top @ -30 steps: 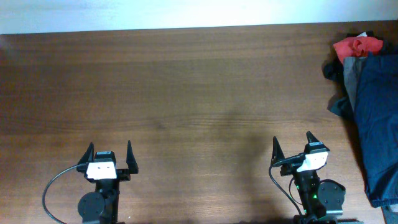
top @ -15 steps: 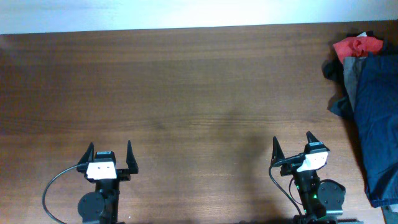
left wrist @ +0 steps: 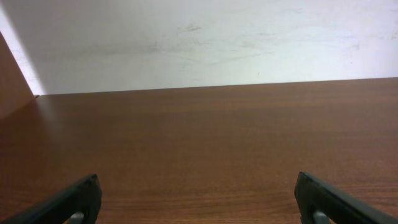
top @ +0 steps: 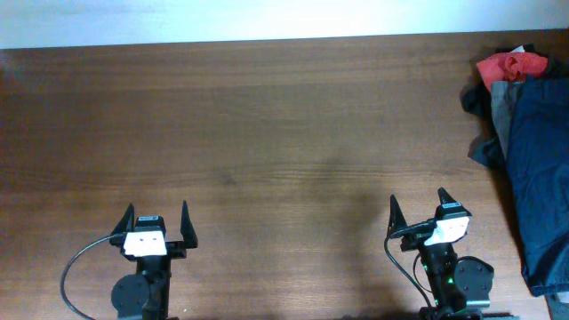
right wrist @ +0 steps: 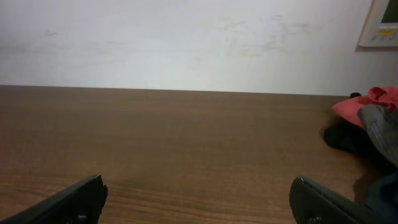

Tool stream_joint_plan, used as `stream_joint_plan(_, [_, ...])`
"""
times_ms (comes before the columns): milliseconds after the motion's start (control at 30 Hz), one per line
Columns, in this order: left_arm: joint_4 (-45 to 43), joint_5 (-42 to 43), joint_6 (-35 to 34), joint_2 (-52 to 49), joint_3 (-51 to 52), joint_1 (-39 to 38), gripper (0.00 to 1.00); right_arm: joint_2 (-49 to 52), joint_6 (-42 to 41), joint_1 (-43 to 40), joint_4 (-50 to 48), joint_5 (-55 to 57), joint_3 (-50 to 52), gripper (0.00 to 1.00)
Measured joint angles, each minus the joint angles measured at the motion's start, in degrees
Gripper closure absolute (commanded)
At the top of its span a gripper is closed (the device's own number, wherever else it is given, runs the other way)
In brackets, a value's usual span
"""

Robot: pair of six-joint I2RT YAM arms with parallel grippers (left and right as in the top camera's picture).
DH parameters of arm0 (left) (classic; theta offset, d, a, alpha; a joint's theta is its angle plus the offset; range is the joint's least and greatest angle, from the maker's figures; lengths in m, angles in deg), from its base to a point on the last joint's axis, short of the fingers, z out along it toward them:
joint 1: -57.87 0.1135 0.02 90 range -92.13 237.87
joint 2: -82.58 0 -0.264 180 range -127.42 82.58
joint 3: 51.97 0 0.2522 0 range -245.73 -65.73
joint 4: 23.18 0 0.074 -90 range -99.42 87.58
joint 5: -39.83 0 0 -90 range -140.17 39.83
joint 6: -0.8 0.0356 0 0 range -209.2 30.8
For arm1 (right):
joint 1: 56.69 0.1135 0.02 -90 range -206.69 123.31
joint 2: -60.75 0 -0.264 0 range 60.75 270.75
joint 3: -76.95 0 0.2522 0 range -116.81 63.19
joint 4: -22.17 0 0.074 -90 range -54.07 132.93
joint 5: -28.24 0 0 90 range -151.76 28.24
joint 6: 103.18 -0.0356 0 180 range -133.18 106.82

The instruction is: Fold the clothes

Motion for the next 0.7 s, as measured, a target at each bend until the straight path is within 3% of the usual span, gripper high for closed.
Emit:
stream_joint_plan(400, [0.0,0.0,0.0,0.0,0.0,0.0,0.01,0.0,-0.39,0.0,-0.13,-0.92,0.0,0.02])
stream_joint_plan(700, [0.02,0.0,0.0,0.0,0.0,0.0,0.01,0.0,-0.98,0.0,-1.44,-11.52,0.0,0.01])
